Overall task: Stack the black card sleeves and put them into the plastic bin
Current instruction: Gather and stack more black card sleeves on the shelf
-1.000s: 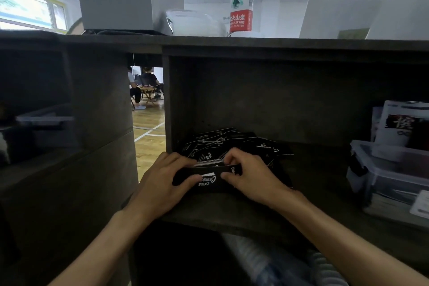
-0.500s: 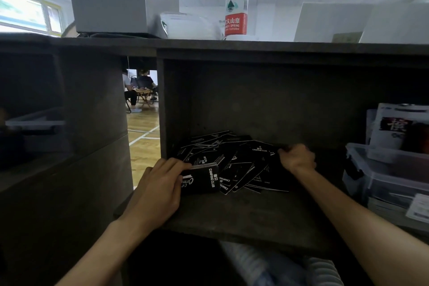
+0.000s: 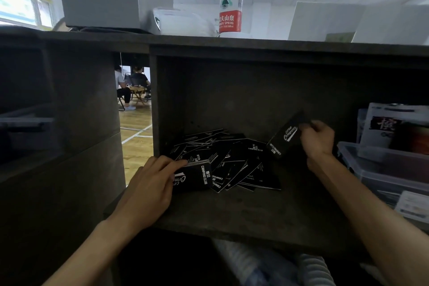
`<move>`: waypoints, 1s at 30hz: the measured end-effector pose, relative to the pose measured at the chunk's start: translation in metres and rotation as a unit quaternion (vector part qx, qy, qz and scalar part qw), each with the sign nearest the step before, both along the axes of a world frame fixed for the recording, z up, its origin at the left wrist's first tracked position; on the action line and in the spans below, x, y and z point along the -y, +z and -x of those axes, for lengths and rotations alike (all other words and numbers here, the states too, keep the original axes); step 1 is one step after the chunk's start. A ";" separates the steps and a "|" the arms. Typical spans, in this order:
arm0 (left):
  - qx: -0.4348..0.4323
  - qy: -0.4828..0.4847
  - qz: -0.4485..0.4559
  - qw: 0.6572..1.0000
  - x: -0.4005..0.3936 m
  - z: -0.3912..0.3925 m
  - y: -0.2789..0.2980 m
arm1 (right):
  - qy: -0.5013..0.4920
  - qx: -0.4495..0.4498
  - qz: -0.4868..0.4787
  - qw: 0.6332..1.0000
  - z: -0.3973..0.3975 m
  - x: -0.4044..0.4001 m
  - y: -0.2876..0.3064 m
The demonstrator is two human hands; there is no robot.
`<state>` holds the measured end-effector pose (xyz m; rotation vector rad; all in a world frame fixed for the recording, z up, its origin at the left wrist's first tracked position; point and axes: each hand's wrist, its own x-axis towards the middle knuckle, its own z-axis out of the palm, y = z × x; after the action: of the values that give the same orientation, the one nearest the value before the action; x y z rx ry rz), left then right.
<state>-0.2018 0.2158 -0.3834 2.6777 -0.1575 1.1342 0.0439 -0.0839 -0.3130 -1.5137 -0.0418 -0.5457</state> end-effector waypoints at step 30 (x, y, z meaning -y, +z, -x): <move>-0.003 0.013 0.095 0.995 -0.007 -0.005 0.000 | 0.288 0.129 0.452 0.834 0.140 -0.110 -0.036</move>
<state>-0.1965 0.2228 -0.3833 2.5218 -0.0132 1.0886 -0.0961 0.0259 -0.3488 -2.1915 -1.0687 -0.2159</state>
